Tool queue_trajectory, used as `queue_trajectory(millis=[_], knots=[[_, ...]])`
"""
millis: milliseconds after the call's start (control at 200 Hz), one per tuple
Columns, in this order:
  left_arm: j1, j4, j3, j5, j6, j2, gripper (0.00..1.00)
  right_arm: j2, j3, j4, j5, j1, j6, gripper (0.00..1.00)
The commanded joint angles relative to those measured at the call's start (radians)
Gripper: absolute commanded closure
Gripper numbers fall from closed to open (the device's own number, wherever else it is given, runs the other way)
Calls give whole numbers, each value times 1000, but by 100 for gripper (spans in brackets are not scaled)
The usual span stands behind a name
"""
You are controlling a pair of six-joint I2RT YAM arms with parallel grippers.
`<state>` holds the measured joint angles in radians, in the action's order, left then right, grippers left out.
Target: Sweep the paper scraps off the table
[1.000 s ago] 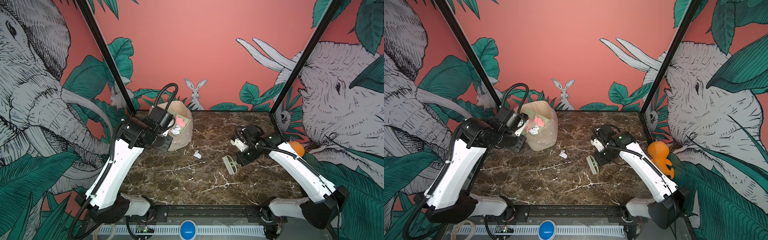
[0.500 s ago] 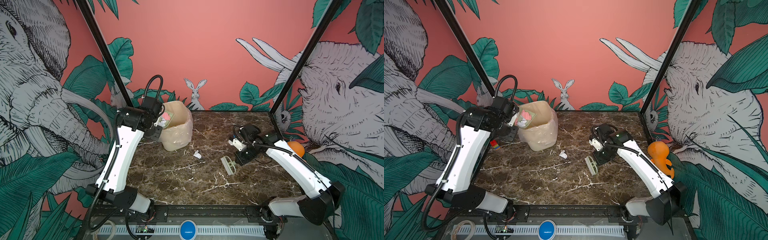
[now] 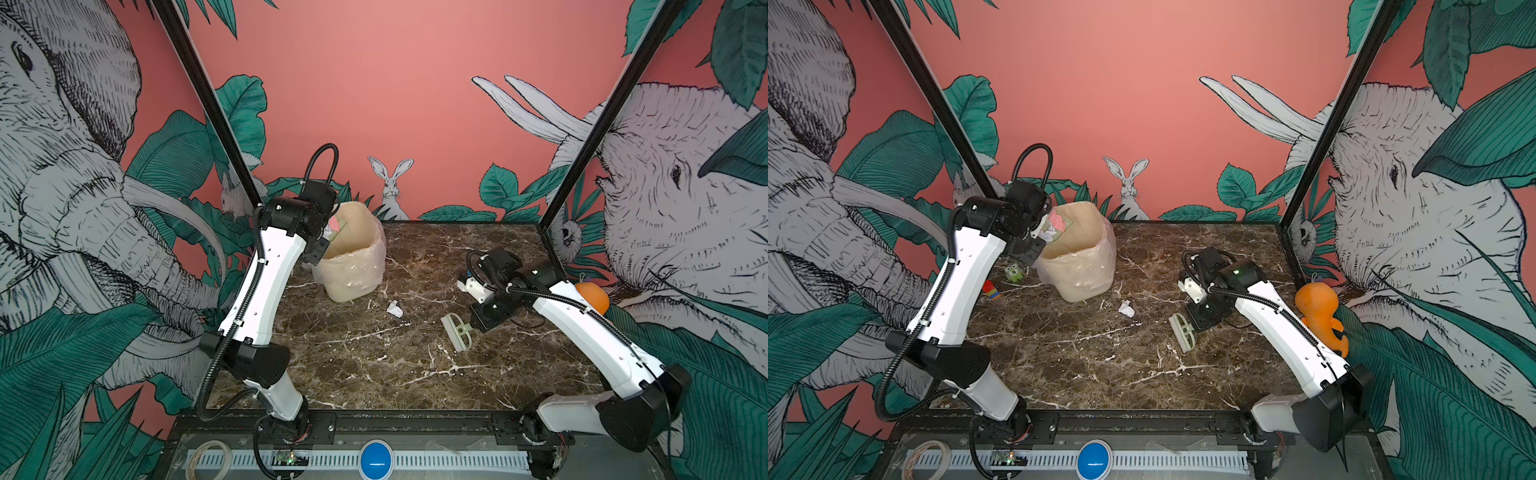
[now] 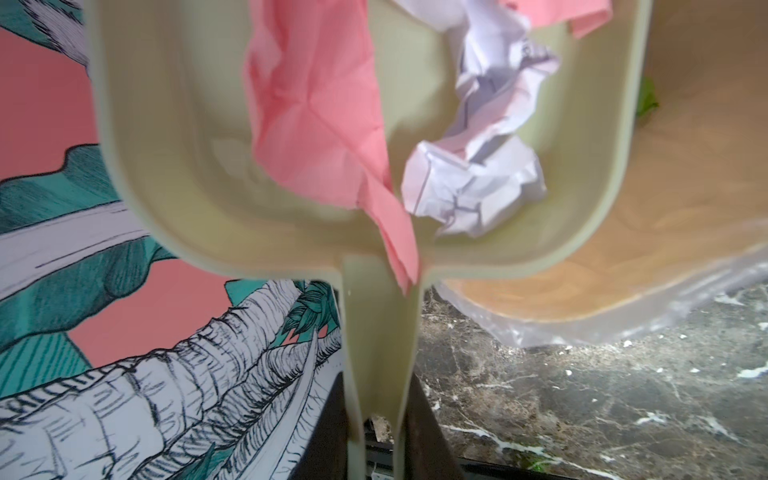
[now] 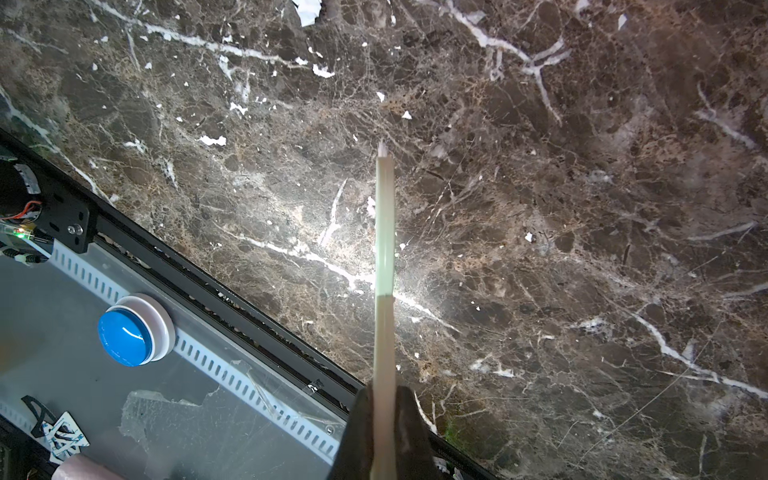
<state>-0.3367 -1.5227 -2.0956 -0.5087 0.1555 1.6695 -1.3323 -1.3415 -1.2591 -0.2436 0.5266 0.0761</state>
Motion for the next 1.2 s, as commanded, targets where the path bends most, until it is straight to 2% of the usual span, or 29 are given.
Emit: queue_trajectory(millis=[0,230,745,900,1025,1196], knots=[[-6,18,-13,-83,55,-9,100,16,5,-24,-6,-10,-5,100],[-60,53,28,-200,124,-9,100,4,-13,-32,-9,-10,-7,100],[-147,146,173,-379,279,-61,100,7,-34,-66,-2,-11,-10,100],[-188,240,253,-486,386,-99,100,3,-45,-72,-3,-11,-10,100],[-211,375,338,-577,526,-149,100,5,-45,-71,-5,-11,-9,100],[-224,544,427,-616,697,-215,100,6,-44,-67,-11,-11,-5,100]])
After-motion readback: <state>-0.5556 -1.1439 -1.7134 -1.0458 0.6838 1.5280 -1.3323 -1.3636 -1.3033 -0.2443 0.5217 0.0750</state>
